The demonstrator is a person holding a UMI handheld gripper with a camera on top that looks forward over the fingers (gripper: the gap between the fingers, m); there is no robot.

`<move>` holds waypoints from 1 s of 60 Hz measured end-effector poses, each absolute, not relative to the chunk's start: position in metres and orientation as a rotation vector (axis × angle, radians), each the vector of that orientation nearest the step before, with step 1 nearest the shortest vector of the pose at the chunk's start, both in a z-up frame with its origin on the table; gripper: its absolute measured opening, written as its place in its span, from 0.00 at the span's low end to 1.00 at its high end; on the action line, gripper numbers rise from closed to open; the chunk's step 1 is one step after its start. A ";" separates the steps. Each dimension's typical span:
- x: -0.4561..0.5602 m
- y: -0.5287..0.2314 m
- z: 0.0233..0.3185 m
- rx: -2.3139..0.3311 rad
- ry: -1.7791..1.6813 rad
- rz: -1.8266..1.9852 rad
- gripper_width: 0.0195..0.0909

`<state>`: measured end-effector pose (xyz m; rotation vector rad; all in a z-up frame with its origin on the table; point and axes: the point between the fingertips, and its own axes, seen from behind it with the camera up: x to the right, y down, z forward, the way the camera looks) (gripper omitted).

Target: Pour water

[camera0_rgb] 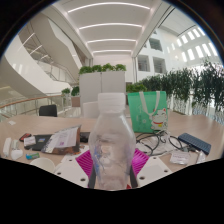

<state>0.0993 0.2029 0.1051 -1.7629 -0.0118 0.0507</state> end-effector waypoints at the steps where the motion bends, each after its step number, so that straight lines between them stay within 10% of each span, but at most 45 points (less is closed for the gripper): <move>1: 0.100 0.204 0.099 -1.771 -0.011 0.051 0.40; 24: 0.087 0.201 0.066 -1.836 -0.002 0.034 0.49; 31: 0.086 0.177 0.052 -1.956 0.011 0.039 0.92; 60: 0.014 -0.054 0.152 -1.982 0.013 -0.016 0.89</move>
